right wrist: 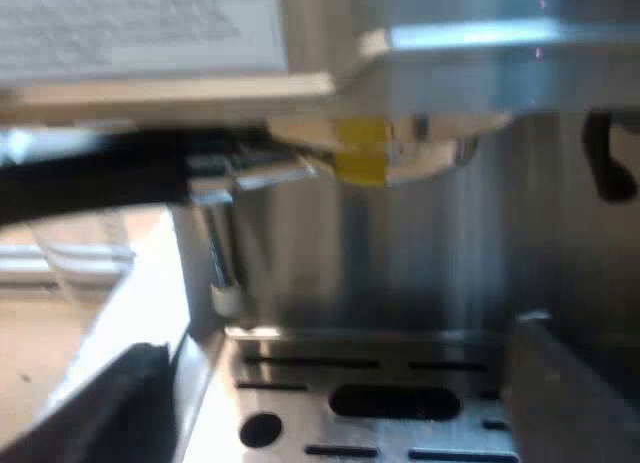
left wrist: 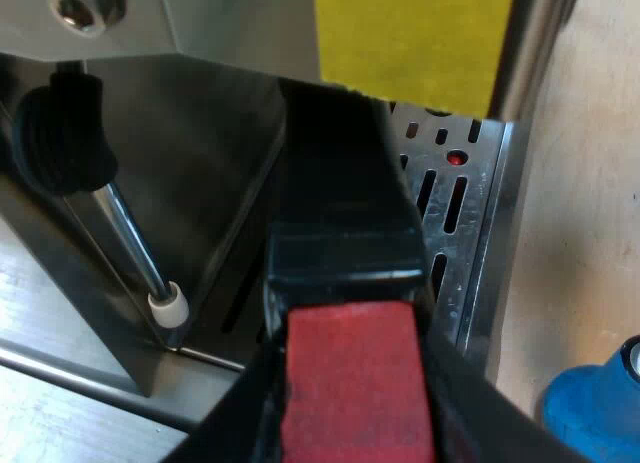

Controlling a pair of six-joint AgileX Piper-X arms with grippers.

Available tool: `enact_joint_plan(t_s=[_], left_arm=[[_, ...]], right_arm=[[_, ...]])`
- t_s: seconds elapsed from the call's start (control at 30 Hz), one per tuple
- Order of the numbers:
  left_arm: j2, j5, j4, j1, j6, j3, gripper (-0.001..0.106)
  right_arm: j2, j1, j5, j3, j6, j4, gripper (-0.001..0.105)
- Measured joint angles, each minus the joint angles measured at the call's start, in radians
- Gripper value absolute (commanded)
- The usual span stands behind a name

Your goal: Put the handle in the coffee machine

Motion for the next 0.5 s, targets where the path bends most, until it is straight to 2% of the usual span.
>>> enact_joint_plan(t_s=[0.1, 0.37, 0.5], left_arm=[[0.0, 0.0, 0.0, 0.0, 0.0, 0.0, 0.001], [0.0, 0.0, 0.0, 0.0, 0.0, 0.0, 0.001], [0.0, 0.0, 0.0, 0.0, 0.002, 0.0, 0.001]], right_arm=[[0.037, -0.021, -0.014, 0.0, 0.0, 0.001, 0.049], [0.083, -0.071, -0.023, -0.001, 0.0, -0.011, 0.049], [0.108, -0.096, -0.026, -0.001, -0.001, -0.077, 0.049]])
